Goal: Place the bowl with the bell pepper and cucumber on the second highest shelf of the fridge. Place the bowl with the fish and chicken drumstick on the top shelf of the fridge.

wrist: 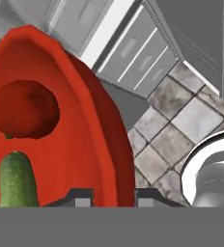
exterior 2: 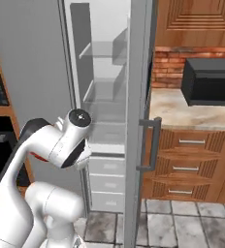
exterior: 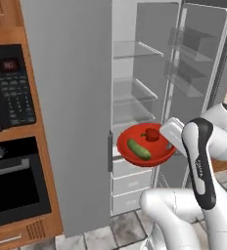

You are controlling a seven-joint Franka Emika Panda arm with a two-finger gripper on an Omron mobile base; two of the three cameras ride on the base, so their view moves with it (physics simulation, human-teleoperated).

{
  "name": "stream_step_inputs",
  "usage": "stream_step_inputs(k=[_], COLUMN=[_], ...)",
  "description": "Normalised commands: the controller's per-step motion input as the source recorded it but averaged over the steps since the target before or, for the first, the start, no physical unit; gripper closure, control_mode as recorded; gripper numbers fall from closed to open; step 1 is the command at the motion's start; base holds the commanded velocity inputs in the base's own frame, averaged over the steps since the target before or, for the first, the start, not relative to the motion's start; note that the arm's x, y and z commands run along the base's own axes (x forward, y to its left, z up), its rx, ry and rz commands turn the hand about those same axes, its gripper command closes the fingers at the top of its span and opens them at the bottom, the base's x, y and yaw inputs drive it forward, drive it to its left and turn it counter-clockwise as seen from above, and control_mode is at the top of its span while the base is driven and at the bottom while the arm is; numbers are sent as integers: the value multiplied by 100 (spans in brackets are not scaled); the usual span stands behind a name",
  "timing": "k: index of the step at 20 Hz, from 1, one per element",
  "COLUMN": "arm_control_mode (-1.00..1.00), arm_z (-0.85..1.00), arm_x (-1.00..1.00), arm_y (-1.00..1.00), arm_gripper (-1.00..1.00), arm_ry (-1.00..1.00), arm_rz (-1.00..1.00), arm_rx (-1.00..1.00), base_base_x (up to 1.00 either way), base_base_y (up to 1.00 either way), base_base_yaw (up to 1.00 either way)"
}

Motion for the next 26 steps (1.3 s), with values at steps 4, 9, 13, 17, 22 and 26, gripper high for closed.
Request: stream_step_inputs(k=[4,9,13,17,22,26], arm_control_mode=[100,100,-100,-100,-100,-100], arm_z=[0,0,0,0,-2,4], arm_x=[0,0,6,4,-15,85], arm_y=[0,0,10,47,49,17], arm_gripper=[100,100,100,100,100,100], arm_ry=[0,0,0,0,-3,-4], arm_rz=[0,0,-5,-17,0,-26], arm_rx=[0,0,0,2,-3,9], base_base_x=[76,84,41,0,0,0], base_base_y=[0,5,14,0,0,0], base_base_yaw=[-46,-27,-12,0,0,0])
